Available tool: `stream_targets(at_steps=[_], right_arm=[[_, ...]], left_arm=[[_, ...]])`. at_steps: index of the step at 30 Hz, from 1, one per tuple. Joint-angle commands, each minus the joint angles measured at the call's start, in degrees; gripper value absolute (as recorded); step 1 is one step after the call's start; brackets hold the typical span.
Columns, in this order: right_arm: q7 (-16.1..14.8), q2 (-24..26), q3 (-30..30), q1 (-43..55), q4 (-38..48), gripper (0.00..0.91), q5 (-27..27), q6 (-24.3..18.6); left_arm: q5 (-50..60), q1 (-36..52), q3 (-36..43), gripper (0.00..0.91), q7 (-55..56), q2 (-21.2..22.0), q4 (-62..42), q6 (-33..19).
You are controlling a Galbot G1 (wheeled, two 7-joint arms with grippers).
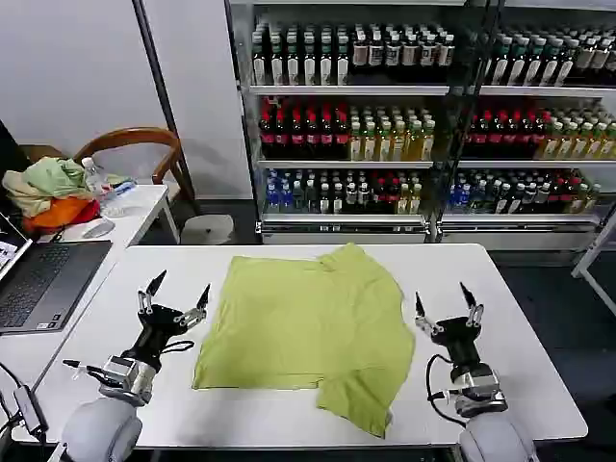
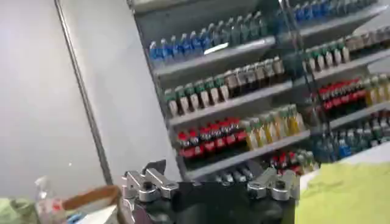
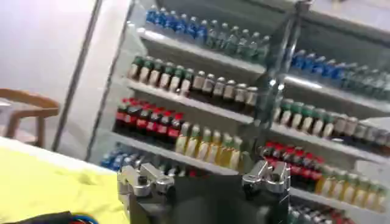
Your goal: Fold and organize the clothes.
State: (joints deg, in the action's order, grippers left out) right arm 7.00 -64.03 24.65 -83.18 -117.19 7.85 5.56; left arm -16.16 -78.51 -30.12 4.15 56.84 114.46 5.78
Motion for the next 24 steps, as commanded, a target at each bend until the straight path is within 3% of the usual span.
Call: stream_targets(at_steps=[1,7,13,24], right_arm=[[-0.7,5.8,-2.4,-9.3,-6.1,0.907,6.5,2.9],[-0.2,6.4,-5.1,-11.9,-6.9,0.907,6.0,4.6],[1.3,6.1,-6.7,-13.4,-6.5,0.907,5.9,4.9],[2.1,4.8,-8.8,-13.3,-5.7,0.907,6.4,5.9]], left_arm=[[-7.2,-10.0,-1.4,0.907,3.7,-0.9,9.5,18.2],[-10.4,-11.4,0.0,0.907,5.8,0.2,11.0,24.5],[-10.3,-10.2,2.2,0.907,6.3,1.3,8.7,27.3],[-12.1,-10.9,2.3,0.907,8.7,0.7,7.3,27.2]])
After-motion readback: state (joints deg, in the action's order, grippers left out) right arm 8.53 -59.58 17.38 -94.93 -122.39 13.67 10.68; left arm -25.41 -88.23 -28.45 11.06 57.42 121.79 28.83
